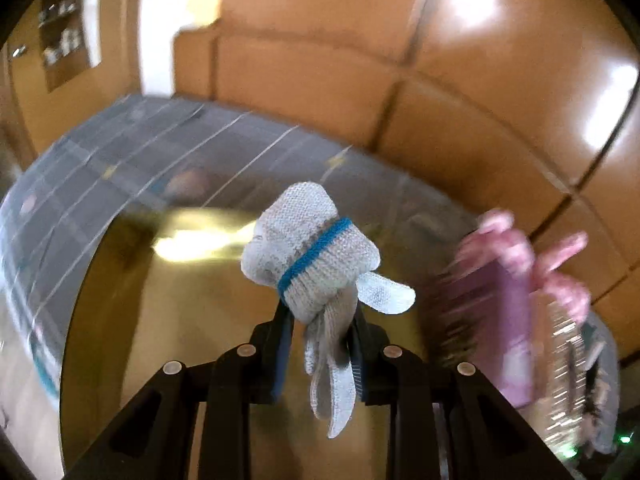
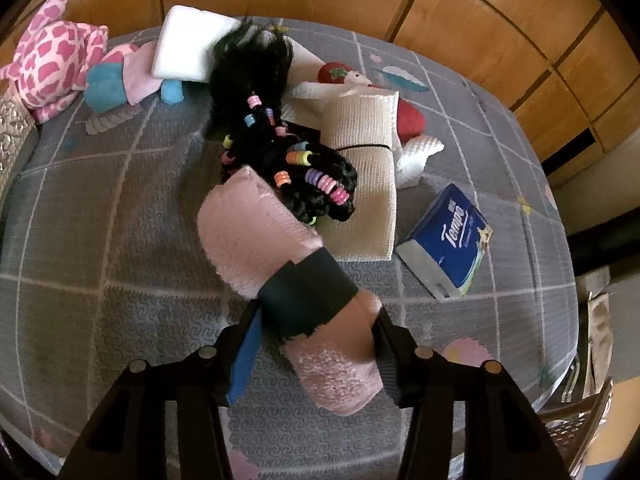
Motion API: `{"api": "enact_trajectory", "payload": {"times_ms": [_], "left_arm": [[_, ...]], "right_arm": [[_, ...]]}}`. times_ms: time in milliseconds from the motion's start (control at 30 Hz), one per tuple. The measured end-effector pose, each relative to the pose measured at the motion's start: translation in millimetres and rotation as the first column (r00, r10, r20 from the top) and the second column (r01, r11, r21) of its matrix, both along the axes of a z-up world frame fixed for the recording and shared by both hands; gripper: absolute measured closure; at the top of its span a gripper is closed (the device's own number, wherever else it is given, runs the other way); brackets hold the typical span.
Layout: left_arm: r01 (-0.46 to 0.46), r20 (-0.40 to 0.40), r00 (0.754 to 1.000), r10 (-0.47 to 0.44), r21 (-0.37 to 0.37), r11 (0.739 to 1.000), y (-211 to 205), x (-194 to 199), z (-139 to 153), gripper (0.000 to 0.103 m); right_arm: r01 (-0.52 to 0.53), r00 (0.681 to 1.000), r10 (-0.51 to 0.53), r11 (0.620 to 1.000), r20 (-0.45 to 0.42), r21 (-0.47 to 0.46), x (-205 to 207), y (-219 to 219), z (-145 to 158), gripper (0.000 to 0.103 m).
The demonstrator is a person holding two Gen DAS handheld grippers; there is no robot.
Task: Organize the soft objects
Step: 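Carry the white glove into the gold tray and open the left tool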
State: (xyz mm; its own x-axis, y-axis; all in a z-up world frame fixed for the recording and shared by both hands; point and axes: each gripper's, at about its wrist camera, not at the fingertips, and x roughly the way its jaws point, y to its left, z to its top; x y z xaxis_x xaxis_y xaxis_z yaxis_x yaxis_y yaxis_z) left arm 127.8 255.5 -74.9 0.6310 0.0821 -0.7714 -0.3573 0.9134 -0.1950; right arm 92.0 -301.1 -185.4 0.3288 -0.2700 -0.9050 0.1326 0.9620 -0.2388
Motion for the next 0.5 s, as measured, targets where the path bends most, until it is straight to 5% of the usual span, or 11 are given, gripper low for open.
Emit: {"api": "enact_trajectory", "payload": {"times_ms": [133,267,500], "left_arm": [[-0.059,-0.073,0.996,0.059,-0.007,0.998,21,-23,-41,0.071],[-0.088,-0.113,0.99,0.088,0.004,0.996,28,-44,-67,0.045],[-0.081,-0.048,0.995,0.085,0.089,0.993,11,-79,-55,0.019]], "right_arm": [[0.011,1.0,-0.011,1.0,0.023,0.008,-7,3,5,0.057],[0.029,0.998,-0.033,0.997,0.048,0.076,-16,2,11,0.063],[0.039,0.994,-0.065,0.959,0.085,0.28,-26,2,27,0.071]]}}
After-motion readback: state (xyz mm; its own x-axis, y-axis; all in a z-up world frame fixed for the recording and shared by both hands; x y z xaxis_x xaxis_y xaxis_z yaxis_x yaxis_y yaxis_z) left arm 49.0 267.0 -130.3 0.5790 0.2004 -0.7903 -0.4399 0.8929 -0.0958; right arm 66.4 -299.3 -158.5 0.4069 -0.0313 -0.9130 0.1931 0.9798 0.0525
